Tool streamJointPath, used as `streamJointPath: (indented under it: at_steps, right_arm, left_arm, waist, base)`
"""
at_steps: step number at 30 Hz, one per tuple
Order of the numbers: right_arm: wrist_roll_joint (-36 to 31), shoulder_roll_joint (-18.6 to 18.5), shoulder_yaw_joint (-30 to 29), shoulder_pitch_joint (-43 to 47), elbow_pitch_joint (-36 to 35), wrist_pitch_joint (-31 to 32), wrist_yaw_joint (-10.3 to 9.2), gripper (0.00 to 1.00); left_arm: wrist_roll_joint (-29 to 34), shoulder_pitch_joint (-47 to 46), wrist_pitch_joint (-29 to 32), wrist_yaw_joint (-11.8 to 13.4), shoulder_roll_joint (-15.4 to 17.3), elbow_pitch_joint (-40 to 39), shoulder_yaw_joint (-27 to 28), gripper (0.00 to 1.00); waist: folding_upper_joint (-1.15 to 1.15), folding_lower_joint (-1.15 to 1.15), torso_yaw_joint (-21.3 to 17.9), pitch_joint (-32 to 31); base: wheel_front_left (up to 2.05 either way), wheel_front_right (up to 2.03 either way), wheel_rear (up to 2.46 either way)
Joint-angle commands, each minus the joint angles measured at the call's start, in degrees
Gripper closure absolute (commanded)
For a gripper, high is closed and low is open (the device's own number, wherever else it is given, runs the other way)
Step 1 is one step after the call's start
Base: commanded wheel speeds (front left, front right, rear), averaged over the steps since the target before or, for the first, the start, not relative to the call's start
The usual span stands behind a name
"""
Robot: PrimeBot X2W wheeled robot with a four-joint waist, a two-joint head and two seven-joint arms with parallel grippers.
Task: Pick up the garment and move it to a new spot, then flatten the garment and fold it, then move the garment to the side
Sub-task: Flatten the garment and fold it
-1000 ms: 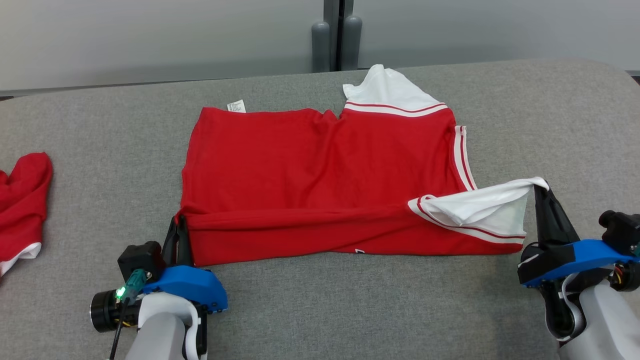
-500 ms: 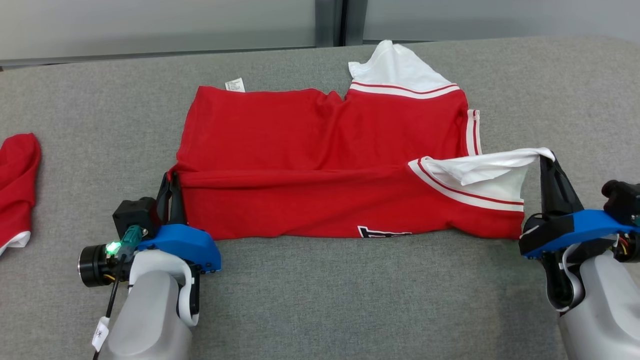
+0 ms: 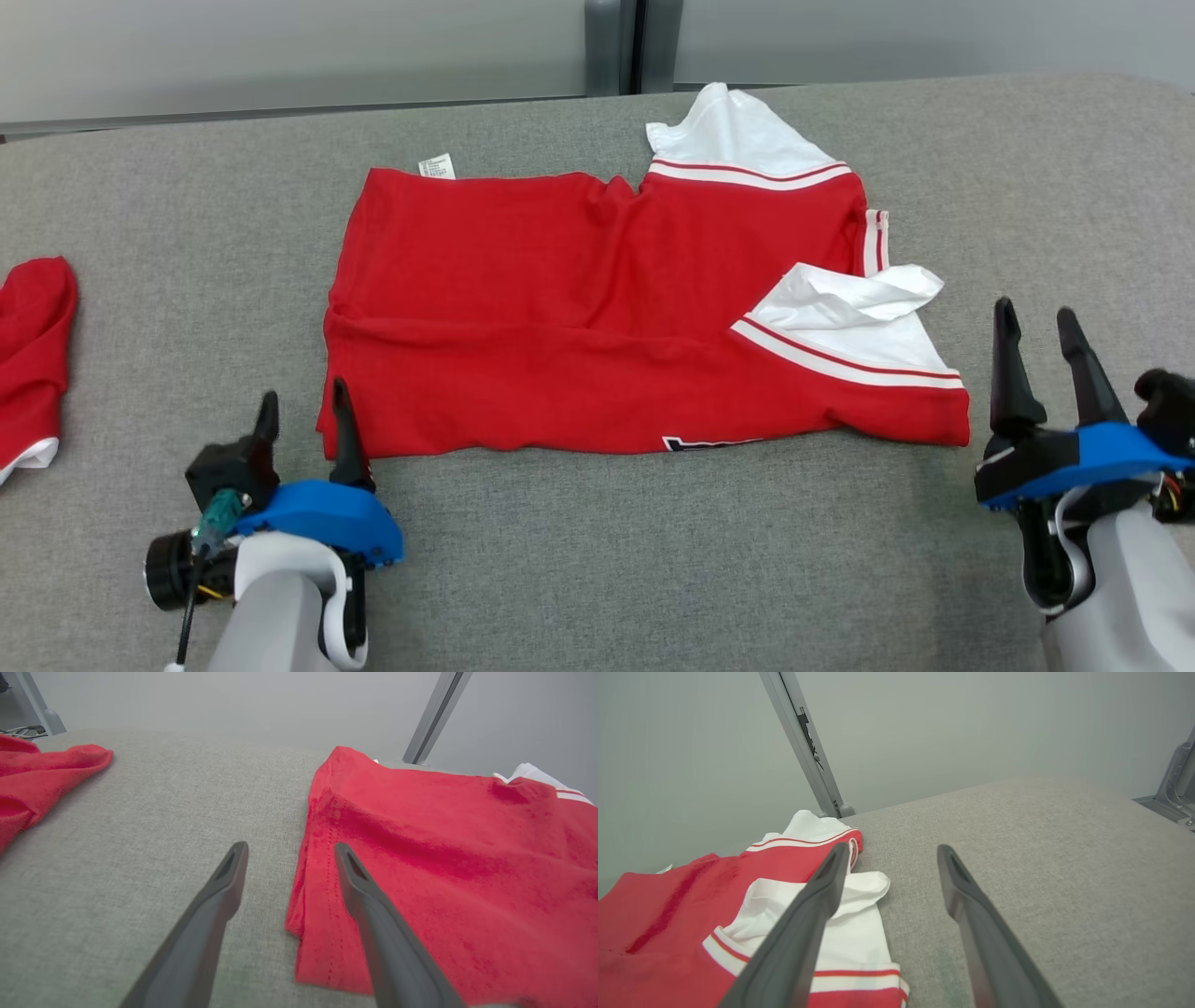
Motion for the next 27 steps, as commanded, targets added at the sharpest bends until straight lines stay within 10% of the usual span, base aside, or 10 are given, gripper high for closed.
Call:
streamJointPath:
  at_steps: [1,14,15,17,27]
  right_arm:
    - [-0.45,0.11,-0.37,1.15,-0.35,-0.23,0.00,0.00]
    - [-0.59,1.35,0.66,6.04,-0.01,-0.23,0.00,0.00]
    - [-0.56,1.39,1.09,6.23,0.14,-0.24,0.00,0.00]
    - [-0.20,1.55,2.07,6.87,0.64,-0.24,0.00,0.00]
    - [1.48,1.82,4.62,6.55,5.22,-0.24,0.00,0.00]
  left_arm:
    - [-0.75,0.54,-0.15,-0.16,-0.05,-0.02,-0.35,0.00]
    - [-4.43,0.45,0.06,0.30,-0.18,7.61,-4.18,0.00]
    - [-4.68,0.33,0.07,0.11,-0.26,8.07,-4.50,0.45]
    - [-4.94,0.36,0.20,-0.37,-0.35,8.71,-5.62,1.00]
    - [-7.56,0.78,0.23,0.14,-0.20,8.10,-7.93,1.00]
  waist:
    - [-0.01,0.00,-0.16,-0.14]
    - [-0.01,0.00,-2.11,0.37]
    - [-0.01,0.00,-2.19,0.38]
    - [-0.01,0.00,-2.27,0.38]
    - [-0.01,0.00,-1.26,0.77]
  base:
    - [0.00,0.00,0.00]
    - [0.00,0.00,0.00]
    - [0.00,0.00,0.00]
    - [0.00,0.00,0.00]
    - [0.00,0.00,0.00]
